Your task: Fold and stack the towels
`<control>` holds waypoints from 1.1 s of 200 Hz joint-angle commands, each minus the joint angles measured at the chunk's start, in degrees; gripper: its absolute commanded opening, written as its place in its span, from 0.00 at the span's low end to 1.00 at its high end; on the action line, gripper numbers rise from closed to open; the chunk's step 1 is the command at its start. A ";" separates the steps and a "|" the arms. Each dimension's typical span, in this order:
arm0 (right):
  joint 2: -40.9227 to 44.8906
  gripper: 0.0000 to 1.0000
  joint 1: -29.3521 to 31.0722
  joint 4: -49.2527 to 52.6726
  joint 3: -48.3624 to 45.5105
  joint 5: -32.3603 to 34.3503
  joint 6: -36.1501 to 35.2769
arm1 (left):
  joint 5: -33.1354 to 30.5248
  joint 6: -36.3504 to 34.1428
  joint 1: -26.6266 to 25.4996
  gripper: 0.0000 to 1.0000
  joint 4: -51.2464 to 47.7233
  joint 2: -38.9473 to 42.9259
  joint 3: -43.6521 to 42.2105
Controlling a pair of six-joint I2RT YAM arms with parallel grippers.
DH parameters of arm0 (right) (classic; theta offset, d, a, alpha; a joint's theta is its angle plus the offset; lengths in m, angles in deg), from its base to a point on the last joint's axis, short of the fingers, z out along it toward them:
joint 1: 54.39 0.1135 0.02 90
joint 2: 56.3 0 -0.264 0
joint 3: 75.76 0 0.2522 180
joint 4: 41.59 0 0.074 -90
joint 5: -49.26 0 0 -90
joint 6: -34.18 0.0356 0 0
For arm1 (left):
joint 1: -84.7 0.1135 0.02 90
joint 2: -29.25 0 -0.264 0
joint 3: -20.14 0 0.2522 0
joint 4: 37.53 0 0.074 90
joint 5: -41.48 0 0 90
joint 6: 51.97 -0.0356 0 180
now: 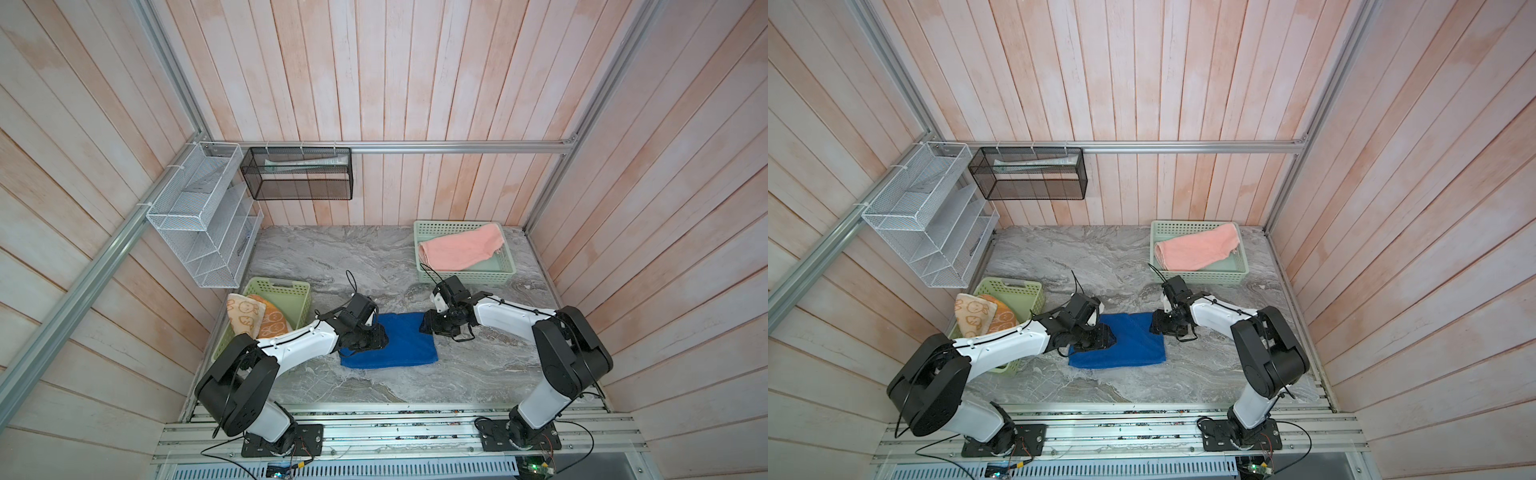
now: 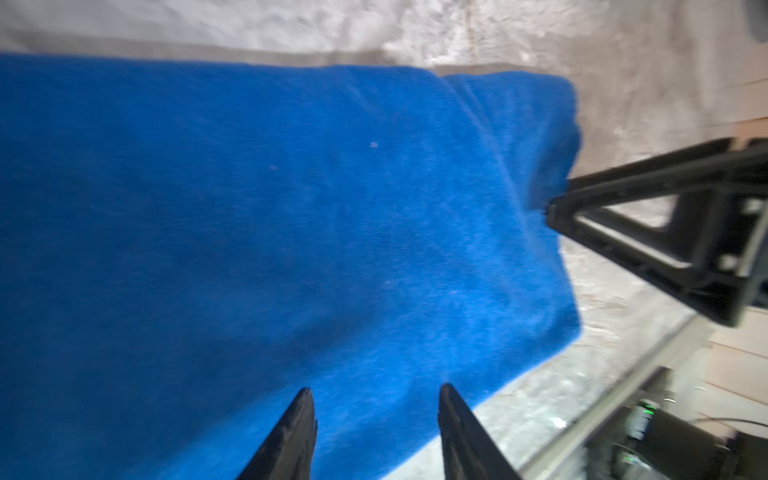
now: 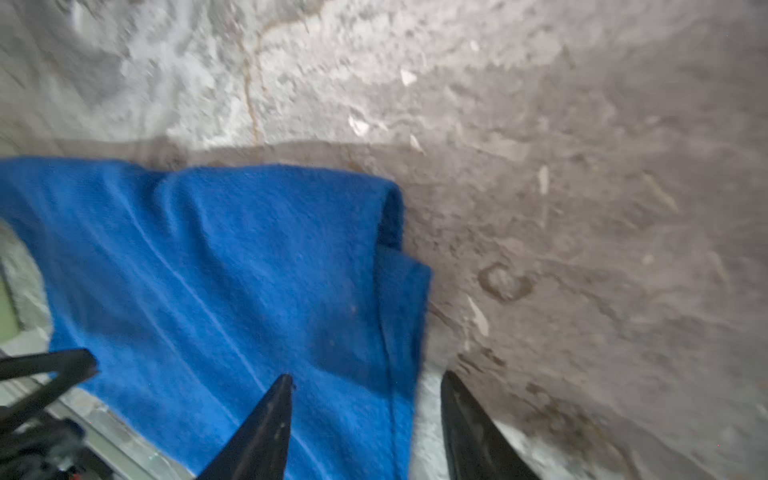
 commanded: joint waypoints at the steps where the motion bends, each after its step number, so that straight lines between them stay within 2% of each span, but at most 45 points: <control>1: -2.21 0.59 0.93 -2.96 -2.18 -2.96 4.67 | 4.87 5.14 -1.57 0.49 11.75 -1.18 -1.26; 58: -2.43 0.58 2.39 -3.92 -4.22 -3.01 7.85 | 8.97 7.39 -4.06 0.45 18.41 -10.85 4.97; 109: -1.96 0.56 2.67 -6.10 -6.12 -3.84 9.36 | 10.80 9.64 -4.30 0.31 23.78 -16.85 1.94; 120: -2.83 0.51 2.63 -6.75 -5.84 -3.80 9.23 | 10.97 10.12 -4.39 0.26 24.91 -17.03 0.91; 130: -3.78 0.43 2.73 -7.35 -5.35 -3.91 9.14 | 10.74 10.30 -4.47 0.22 25.41 -16.88 0.25; 147: -5.58 0.15 3.05 -8.77 -4.39 -3.62 9.01 | 10.71 10.26 -4.44 0.15 25.45 -16.33 -0.79; 161: -6.81 0.00 3.54 -9.13 -3.07 -2.63 8.46 | 11.35 9.94 -4.43 0.05 25.28 -14.85 -1.36; 180: -6.64 0.00 4.50 -6.58 1.18 -0.78 6.83 | 10.71 8.45 -4.25 0.02 22.01 -10.71 -1.77; 220: -6.12 0.00 5.91 7.26 17.53 4.90 1.13 | 3.76 2.93 -0.74 0.02 9.72 2.27 -2.84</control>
